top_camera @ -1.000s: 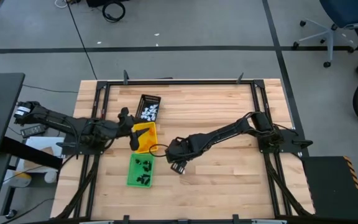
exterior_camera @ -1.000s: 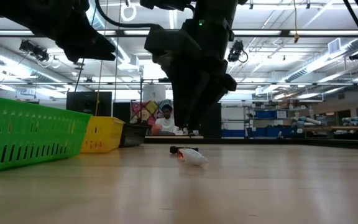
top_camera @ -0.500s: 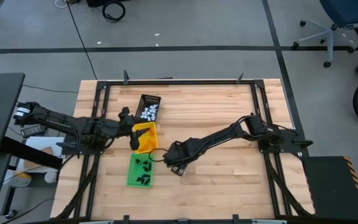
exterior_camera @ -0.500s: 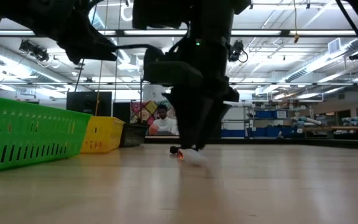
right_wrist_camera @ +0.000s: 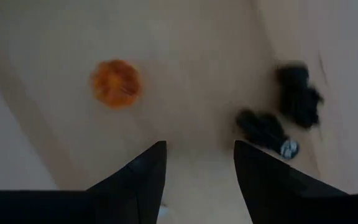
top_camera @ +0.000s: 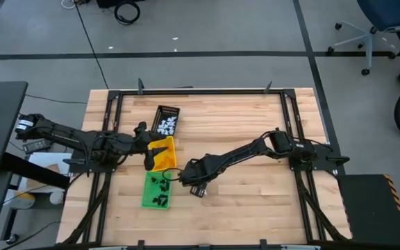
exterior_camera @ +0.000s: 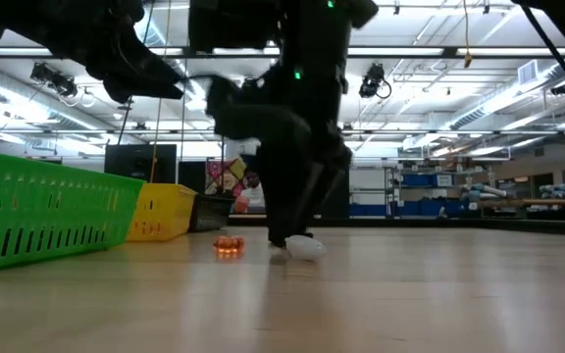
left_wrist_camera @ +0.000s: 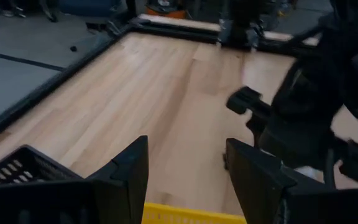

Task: Sort Halloween decoration
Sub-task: Put the orange pumpkin toy into the yellow basket

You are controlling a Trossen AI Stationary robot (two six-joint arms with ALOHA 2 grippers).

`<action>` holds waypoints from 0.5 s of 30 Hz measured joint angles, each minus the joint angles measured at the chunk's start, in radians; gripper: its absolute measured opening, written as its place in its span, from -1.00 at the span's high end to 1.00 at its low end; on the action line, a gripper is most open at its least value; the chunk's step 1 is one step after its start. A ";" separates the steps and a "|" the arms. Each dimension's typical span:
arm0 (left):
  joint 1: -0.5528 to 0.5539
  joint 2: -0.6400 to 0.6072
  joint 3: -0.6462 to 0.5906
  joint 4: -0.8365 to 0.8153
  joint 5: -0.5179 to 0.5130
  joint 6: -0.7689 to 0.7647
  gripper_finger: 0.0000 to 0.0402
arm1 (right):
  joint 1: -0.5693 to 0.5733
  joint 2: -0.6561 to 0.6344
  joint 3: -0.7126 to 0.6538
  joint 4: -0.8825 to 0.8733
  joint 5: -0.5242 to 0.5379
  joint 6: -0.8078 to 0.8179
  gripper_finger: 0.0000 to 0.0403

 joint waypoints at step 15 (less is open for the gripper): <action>-0.002 0.000 0.000 -0.052 0.070 -0.043 0.06 | 0.055 -0.001 0.011 0.205 0.135 -0.416 0.05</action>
